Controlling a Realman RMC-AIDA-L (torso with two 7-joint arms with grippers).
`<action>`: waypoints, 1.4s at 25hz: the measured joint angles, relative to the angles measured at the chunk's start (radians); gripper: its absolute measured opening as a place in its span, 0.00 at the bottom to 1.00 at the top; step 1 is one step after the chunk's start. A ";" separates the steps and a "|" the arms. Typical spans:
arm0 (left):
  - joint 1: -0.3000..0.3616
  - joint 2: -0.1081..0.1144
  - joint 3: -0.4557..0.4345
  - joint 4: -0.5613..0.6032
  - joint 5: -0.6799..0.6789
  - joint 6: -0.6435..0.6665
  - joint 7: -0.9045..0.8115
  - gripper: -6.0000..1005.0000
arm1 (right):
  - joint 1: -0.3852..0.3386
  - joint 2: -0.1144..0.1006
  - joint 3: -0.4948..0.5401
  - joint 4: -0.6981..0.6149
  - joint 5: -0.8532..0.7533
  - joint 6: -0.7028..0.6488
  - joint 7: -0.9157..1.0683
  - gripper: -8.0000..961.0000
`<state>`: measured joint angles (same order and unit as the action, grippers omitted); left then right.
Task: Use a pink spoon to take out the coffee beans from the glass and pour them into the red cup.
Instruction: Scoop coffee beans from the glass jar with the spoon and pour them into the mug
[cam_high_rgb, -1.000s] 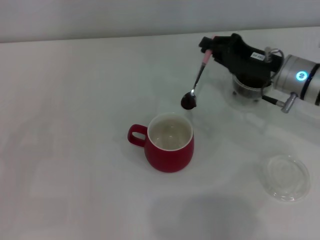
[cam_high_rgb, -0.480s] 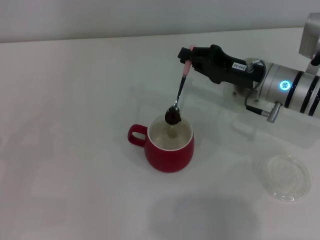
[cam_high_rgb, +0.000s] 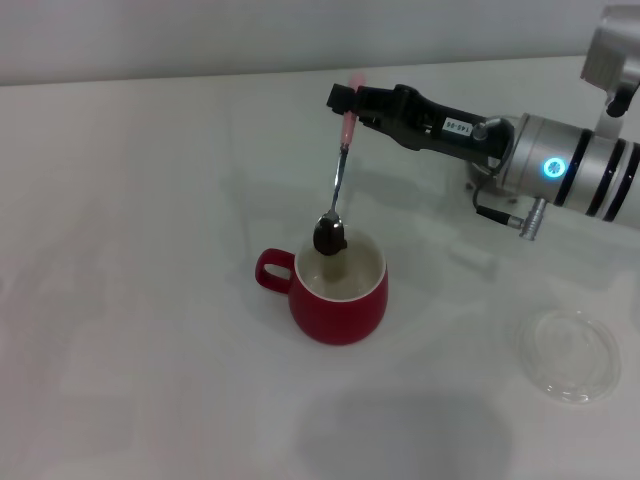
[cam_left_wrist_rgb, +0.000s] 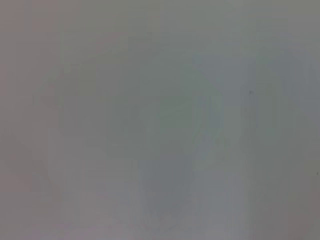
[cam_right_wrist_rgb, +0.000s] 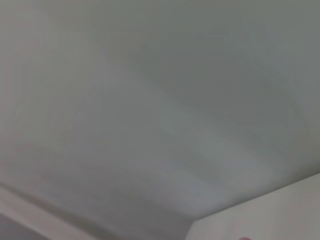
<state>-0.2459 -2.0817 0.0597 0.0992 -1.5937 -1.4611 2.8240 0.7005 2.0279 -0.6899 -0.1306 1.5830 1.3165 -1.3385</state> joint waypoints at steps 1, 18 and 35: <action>0.000 0.000 0.000 0.000 0.000 0.000 0.000 0.47 | 0.003 0.000 -0.005 0.000 -0.002 -0.001 -0.011 0.15; -0.011 0.000 0.002 -0.012 0.003 0.020 0.000 0.47 | 0.005 -0.001 -0.104 -0.063 -0.004 -0.009 -0.212 0.15; -0.020 0.001 0.002 -0.012 0.003 0.021 0.000 0.47 | -0.008 -0.001 -0.103 -0.040 0.043 0.096 -0.459 0.15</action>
<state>-0.2662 -2.0805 0.0613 0.0875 -1.5907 -1.4406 2.8240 0.6920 2.0271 -0.7927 -0.1703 1.6264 1.4125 -1.7972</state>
